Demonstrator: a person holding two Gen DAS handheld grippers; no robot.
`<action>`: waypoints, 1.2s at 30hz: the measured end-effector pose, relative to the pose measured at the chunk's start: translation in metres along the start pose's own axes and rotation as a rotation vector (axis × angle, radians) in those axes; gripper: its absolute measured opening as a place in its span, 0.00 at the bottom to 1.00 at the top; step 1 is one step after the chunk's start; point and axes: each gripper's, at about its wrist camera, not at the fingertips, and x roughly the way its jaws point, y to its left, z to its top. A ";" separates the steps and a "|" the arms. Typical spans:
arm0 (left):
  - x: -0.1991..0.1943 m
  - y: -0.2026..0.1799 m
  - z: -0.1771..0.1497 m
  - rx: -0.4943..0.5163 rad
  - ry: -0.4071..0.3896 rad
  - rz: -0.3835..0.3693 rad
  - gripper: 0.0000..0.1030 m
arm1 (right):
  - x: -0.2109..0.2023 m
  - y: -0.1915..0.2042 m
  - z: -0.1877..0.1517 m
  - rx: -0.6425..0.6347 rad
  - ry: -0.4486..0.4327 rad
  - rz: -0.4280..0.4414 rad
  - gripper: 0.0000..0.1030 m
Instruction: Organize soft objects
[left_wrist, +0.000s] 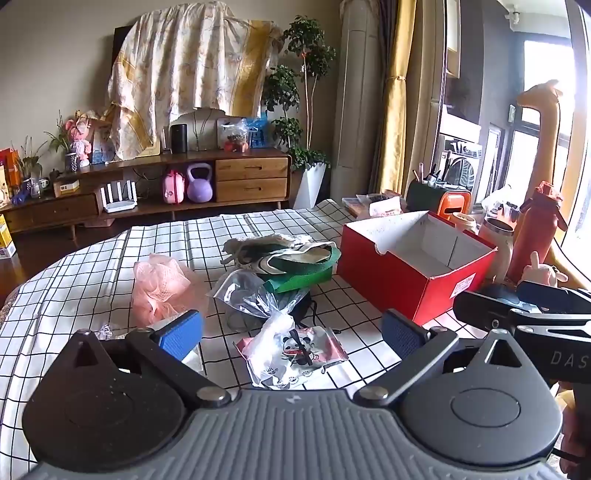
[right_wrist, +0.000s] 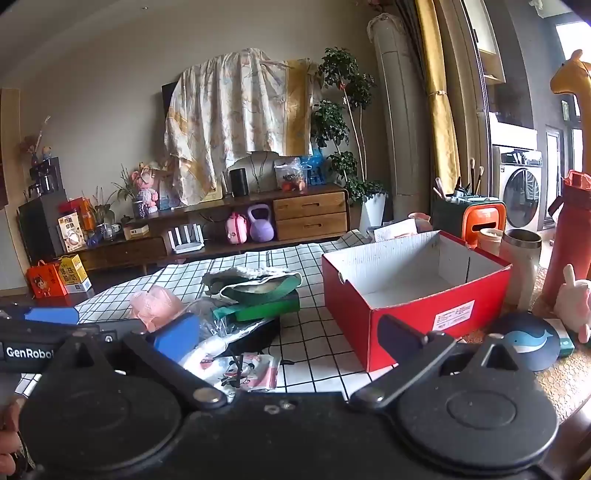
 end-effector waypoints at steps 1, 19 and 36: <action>0.000 -0.001 0.000 0.018 -0.003 0.011 1.00 | 0.000 0.000 0.000 -0.003 -0.001 -0.001 1.00; -0.023 0.007 0.000 -0.027 -0.067 -0.001 1.00 | -0.018 0.012 0.001 -0.023 -0.047 -0.014 1.00; -0.035 0.015 -0.003 -0.068 -0.067 0.000 1.00 | -0.023 0.020 0.005 -0.041 -0.047 -0.005 1.00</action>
